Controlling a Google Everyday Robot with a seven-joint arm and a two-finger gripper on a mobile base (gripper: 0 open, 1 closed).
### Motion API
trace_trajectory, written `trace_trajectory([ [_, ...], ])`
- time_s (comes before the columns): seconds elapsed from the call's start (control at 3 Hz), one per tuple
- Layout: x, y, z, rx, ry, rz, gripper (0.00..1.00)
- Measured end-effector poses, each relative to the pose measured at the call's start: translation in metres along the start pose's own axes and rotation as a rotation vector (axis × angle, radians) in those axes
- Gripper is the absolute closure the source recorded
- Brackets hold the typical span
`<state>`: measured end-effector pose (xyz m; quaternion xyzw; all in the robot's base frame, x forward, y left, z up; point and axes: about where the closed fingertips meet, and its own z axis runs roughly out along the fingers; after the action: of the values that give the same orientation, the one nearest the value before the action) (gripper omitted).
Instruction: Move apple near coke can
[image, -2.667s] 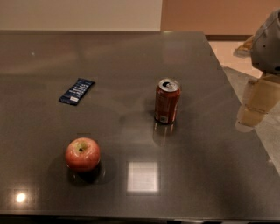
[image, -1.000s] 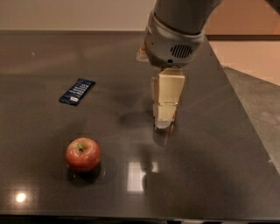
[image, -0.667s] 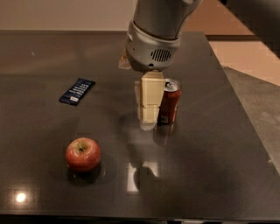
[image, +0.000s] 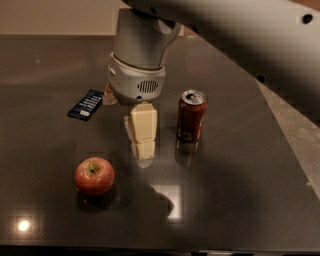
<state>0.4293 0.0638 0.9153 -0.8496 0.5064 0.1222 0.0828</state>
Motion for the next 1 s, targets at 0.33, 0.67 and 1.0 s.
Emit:
trace_trajectory([
  [0.33,-0.019,0.000,0.027,-0.053,-0.014,-0.098,0.00],
  [0.67,-0.034,0.001,0.047,-0.094,-0.028,-0.174,0.00],
  [1.0,-0.042,0.006,0.061,-0.125,-0.035,-0.219,0.00],
])
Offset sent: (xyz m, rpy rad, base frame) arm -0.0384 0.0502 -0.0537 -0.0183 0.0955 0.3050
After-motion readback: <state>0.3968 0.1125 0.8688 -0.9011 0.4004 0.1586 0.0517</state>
